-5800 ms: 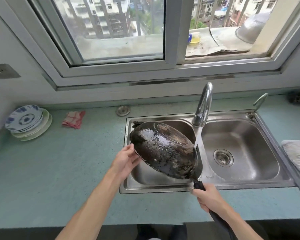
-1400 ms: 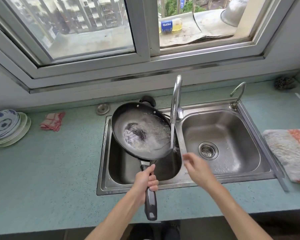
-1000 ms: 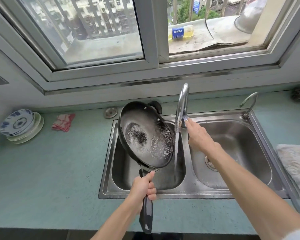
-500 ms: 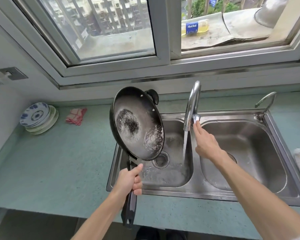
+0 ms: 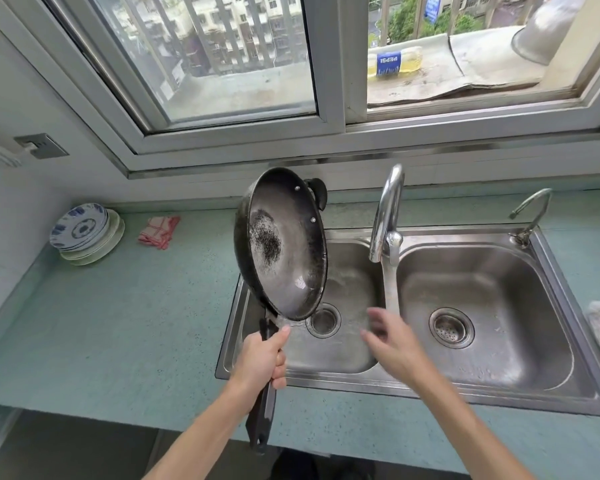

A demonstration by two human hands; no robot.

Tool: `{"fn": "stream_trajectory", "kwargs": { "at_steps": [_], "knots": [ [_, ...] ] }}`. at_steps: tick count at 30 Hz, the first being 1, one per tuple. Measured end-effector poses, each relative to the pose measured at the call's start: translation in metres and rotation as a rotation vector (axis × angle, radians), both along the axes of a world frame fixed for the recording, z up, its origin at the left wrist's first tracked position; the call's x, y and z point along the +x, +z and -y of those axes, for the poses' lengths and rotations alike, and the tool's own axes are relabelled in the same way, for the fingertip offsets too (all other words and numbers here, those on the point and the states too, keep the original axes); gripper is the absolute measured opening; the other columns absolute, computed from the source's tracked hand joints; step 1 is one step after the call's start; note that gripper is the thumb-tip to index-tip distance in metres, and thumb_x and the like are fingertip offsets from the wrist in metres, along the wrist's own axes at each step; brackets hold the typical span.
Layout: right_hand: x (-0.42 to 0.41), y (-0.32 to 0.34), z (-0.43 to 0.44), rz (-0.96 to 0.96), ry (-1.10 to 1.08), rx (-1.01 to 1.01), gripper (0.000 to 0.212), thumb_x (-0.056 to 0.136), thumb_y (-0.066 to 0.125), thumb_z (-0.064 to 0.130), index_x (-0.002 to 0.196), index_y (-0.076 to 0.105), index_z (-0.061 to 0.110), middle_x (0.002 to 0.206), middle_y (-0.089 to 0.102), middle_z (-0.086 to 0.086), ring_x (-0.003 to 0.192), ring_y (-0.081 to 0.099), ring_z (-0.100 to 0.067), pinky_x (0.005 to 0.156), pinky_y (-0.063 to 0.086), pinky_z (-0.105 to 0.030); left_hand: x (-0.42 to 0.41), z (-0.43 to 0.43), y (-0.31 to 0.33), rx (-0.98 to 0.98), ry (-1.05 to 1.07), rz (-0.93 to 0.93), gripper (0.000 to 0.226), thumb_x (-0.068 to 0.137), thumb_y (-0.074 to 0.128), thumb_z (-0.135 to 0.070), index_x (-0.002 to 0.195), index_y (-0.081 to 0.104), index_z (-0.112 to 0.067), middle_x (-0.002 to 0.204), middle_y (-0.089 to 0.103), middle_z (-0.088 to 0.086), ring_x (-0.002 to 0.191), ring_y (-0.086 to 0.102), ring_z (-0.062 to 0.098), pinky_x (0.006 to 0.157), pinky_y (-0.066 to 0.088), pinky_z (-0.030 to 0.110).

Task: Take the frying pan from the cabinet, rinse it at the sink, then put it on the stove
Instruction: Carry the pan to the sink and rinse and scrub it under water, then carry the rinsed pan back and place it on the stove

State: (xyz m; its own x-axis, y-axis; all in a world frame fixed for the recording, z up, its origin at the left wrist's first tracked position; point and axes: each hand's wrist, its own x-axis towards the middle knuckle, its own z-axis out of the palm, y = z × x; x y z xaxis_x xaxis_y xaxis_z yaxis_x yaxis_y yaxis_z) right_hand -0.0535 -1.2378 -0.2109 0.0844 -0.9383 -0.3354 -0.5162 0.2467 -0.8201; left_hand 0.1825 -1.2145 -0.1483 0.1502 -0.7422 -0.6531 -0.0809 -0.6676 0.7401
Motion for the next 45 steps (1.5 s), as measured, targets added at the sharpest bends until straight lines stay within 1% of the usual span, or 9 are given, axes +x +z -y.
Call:
{"fn": "stream_trajectory", "kwargs": {
  "at_steps": [7,12,15,18,22,27,35,40,45],
  "knots": [
    [0.054,0.054,-0.075,0.643,0.279,0.446,0.037,0.103,0.049,0.035,0.1,0.068,0.003,0.094,0.076,-0.016,0.086,0.073,-0.025,0.081,0.056,-0.033,-0.016,-0.007,-0.007,-0.13,0.007,0.274,0.036,0.096,0.059,-0.035,0.075,0.044,-0.009,0.044,0.039,0.0,0.033,0.038,0.018,0.043,0.037,0.029],
    [0.078,0.057,-0.095,0.577,0.289,0.438,0.028,0.085,0.07,0.04,0.09,0.058,0.014,0.084,0.071,-0.003,0.08,0.069,-0.014,0.088,0.057,-0.041,-0.026,-0.014,-0.008,-0.182,0.066,0.329,0.041,0.095,0.06,-0.035,0.069,0.043,-0.008,0.042,0.041,0.0,0.028,0.04,0.018,0.044,0.038,0.03],
    [0.086,0.055,-0.102,0.635,0.155,0.427,0.038,0.077,0.078,0.029,0.094,0.05,0.01,0.081,0.065,-0.005,0.076,0.07,-0.03,0.082,0.058,-0.045,-0.029,-0.014,-0.004,-0.231,0.073,0.361,0.048,0.096,0.057,-0.038,0.062,0.043,-0.008,0.039,0.041,-0.001,0.029,0.042,0.016,0.042,0.039,0.028],
    [0.094,0.056,-0.101,0.738,0.05,0.486,0.04,0.077,0.074,0.009,0.107,0.048,0.004,0.089,0.063,-0.015,0.081,0.073,-0.036,0.079,0.061,-0.048,-0.029,-0.014,-0.002,-0.252,0.064,0.466,0.055,0.095,0.054,-0.047,0.057,0.045,-0.009,0.042,0.046,0.0,0.037,0.049,0.019,0.045,0.045,0.029],
    [0.115,0.067,-0.101,0.769,0.09,0.532,0.053,0.063,0.06,0.011,0.114,0.05,-0.003,0.074,0.058,-0.013,0.057,0.059,-0.022,0.055,0.049,-0.033,-0.026,-0.017,0.004,-0.278,0.074,0.501,0.051,0.092,0.053,-0.053,0.063,0.051,-0.011,0.054,0.057,0.003,0.052,0.058,0.025,0.054,0.047,0.035],
    [0.136,0.083,-0.109,0.851,0.029,0.422,0.04,0.069,0.045,0.009,0.109,0.05,0.008,0.055,0.03,0.005,0.045,0.026,-0.008,0.042,0.02,-0.02,-0.024,-0.014,0.023,-0.254,0.131,0.221,0.03,0.092,0.059,-0.019,0.066,0.047,-0.009,0.046,0.046,0.003,0.034,0.045,0.018,0.042,0.041,0.027],
    [0.154,0.094,-0.141,0.789,-0.089,0.371,0.017,0.06,0.046,0.005,0.075,0.04,0.01,0.054,0.026,-0.001,0.044,0.02,-0.011,0.043,0.017,-0.017,-0.001,-0.052,0.029,-0.124,0.162,-0.096,0.038,0.091,0.06,-0.022,0.057,0.051,-0.008,0.045,0.052,0.007,0.043,0.057,0.025,0.063,0.051,0.04],
    [0.165,0.107,-0.164,0.817,-0.093,0.336,0.024,0.059,0.05,0.005,0.077,0.036,0.012,0.058,0.032,-0.007,0.044,0.021,-0.012,0.042,0.018,-0.016,0.03,-0.064,0.041,-0.014,0.221,-0.489,0.027,0.088,0.068,-0.016,0.068,0.051,-0.009,0.055,0.051,0.007,0.044,0.053,0.021,0.052,0.053,0.033],
    [0.18,0.116,-0.204,0.714,0.026,0.334,0.035,0.052,0.058,0.012,0.083,0.041,0.009,0.069,0.033,-0.016,0.042,0.026,-0.013,0.042,0.021,-0.016,0.063,-0.082,0.044,-0.02,0.246,-0.572,0.024,0.092,0.056,-0.005,0.07,0.047,-0.01,0.058,0.044,0.002,0.042,0.045,0.012,0.045,0.049,0.027]
  ]
}}
